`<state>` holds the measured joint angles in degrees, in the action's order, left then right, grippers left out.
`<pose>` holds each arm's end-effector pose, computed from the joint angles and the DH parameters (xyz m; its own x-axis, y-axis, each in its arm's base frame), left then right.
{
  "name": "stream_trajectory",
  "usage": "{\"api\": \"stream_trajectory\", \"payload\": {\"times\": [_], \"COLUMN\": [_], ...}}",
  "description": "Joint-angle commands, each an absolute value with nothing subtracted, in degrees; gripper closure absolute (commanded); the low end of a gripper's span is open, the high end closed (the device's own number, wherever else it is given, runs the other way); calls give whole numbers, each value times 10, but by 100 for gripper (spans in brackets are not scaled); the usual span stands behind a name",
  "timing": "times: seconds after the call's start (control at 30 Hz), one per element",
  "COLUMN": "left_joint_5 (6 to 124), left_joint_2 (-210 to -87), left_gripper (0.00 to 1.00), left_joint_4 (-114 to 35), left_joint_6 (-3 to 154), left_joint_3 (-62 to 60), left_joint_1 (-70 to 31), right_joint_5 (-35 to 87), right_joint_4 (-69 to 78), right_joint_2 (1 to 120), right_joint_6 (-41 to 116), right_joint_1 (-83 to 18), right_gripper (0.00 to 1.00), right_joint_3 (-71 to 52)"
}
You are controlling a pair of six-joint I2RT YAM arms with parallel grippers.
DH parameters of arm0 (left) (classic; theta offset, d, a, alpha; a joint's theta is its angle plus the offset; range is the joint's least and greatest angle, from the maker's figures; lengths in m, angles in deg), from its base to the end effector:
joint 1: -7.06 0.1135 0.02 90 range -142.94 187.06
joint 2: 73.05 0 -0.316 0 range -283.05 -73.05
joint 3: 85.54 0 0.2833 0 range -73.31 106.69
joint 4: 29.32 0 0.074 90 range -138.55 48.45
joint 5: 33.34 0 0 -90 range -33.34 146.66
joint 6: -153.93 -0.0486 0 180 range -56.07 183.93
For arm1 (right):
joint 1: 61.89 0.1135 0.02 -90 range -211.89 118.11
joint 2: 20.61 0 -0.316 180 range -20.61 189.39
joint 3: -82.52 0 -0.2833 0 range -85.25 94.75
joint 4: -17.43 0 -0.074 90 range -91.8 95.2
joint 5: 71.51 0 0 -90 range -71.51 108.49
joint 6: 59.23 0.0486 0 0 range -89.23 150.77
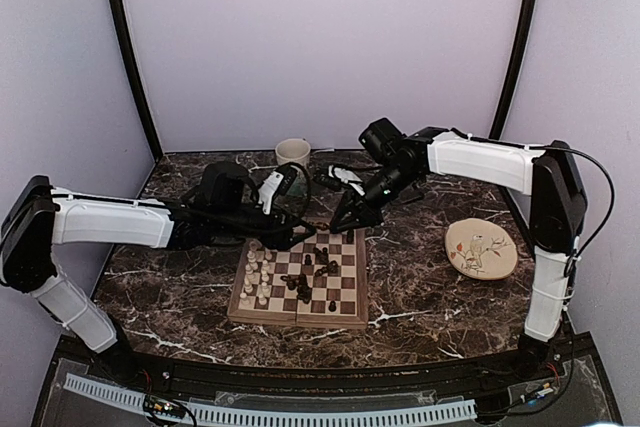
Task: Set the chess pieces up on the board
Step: Pick up the pawn from the chess pile.
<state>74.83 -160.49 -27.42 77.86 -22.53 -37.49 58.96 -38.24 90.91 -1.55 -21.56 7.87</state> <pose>0.2565 -0.2738 0.2660 -0.4749 0.1465 -0.8677 0.7804 0.5258 -0.3383 0.3378 0.3282 0.2792 -0.1799 -0.6863 -0.7048 -0.9727 0.0175 0.2313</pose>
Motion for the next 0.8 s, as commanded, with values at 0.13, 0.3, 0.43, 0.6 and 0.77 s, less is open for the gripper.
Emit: {"api": "stream_trajectory", "payload": {"times": [0.13,0.3,0.43,0.6,0.77], "left_joint_5": [824,845,862,866,865], "left_joint_2": [-1628,-1639,-1644,-1648,-1645], "left_gripper": [55,64,73,81,90], "left_joint_4": [-213,-202,-196,-196,-202], "left_joint_6": [822,828,832,833,829], "left_joint_3": [-208,-206,-203,-200,-199], "left_joint_1": [-361,-359,-358,-357,-357], "right_joint_5": [600,600,599,598,594], "right_joint_4": [-389,-389,-389,-389,-388], "right_joint_2": [896,898,900,900,895], "right_joint_6": [-11,-12,-13,-12,-13], "right_joint_1": [-213,-213,-213,-213,-214], "right_gripper": [96,96,95,95,95], "right_joint_3": [86,87,86,85,77]}}
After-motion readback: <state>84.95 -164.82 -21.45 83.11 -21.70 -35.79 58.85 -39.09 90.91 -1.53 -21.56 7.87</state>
